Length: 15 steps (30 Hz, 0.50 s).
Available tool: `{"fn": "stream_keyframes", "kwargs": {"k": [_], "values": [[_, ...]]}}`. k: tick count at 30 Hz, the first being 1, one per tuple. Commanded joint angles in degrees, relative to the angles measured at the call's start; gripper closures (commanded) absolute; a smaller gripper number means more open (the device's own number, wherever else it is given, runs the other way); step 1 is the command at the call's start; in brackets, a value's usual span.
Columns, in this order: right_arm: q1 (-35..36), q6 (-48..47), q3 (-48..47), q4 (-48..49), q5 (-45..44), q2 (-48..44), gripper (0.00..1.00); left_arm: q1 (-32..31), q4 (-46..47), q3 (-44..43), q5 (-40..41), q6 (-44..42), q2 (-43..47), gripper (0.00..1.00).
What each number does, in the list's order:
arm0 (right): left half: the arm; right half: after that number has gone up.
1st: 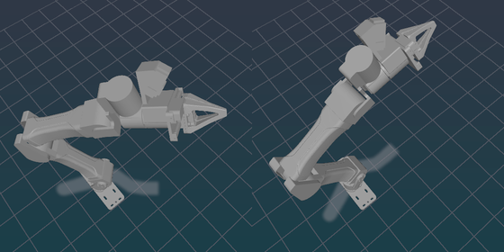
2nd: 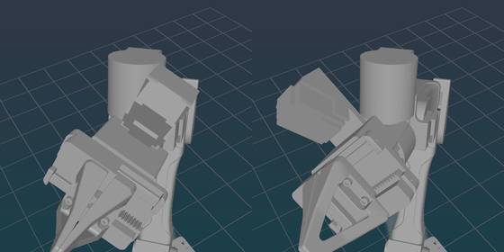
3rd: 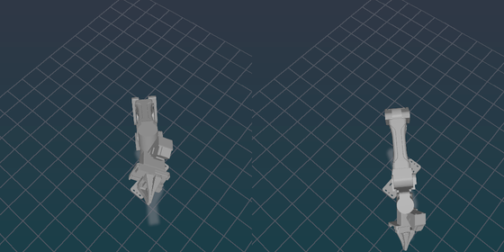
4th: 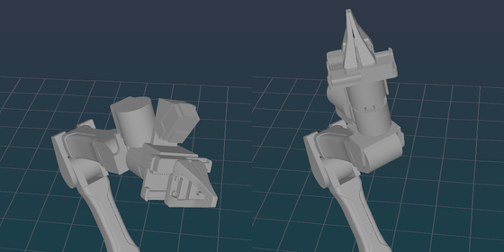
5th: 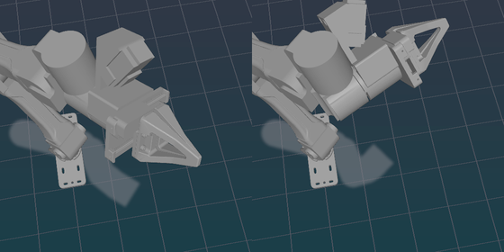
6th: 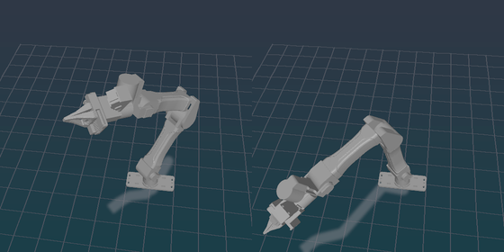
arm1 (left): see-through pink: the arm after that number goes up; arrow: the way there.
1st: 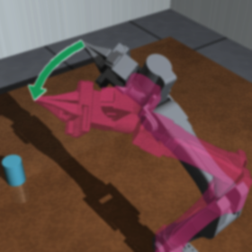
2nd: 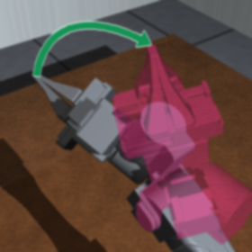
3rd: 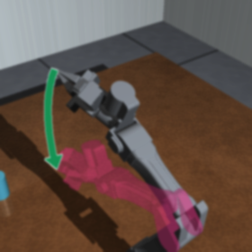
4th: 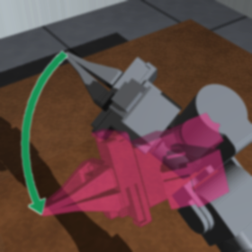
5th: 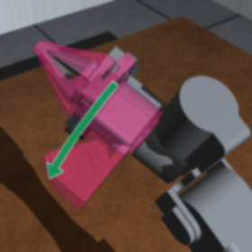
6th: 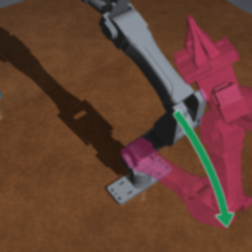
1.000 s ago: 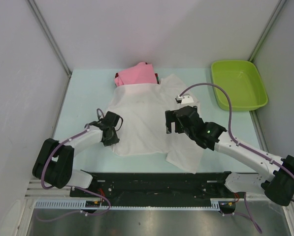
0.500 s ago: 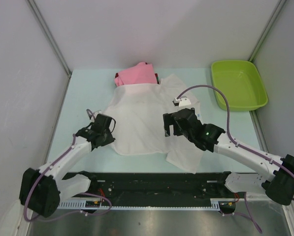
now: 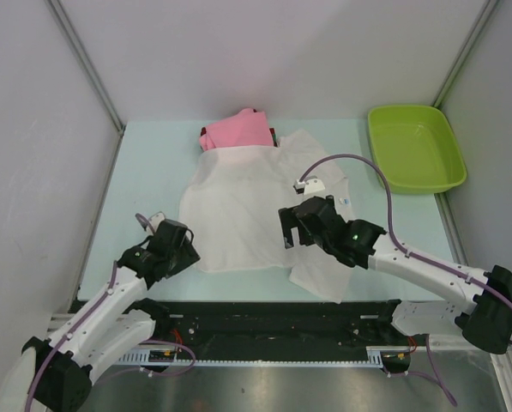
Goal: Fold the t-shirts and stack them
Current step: Fold the tshirt
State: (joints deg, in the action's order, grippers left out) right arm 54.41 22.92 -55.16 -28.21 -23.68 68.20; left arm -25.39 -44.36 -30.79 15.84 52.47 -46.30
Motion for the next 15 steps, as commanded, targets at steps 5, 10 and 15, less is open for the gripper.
{"fn": "stream_keyframes", "kwargs": {"k": [5, 10, 15], "values": [[-0.97, 2.83, 1.45, -1.24, -3.38, -1.67, 0.02, -0.28, 5.24, -4.89, 0.34, -1.31, -11.78, 0.43], [-1.5, 3.36, 2.59, -1.15, -3.74, -2.37, 0.02, -0.28, 7.09, -8.59, 2.18, -3.86, -21.09, 0.48], [-1.85, 3.1, 3.56, -0.97, -3.74, -3.69, 0.02, -0.28, 8.41, -8.68, 3.32, -4.65, -23.92, 0.52]]}}
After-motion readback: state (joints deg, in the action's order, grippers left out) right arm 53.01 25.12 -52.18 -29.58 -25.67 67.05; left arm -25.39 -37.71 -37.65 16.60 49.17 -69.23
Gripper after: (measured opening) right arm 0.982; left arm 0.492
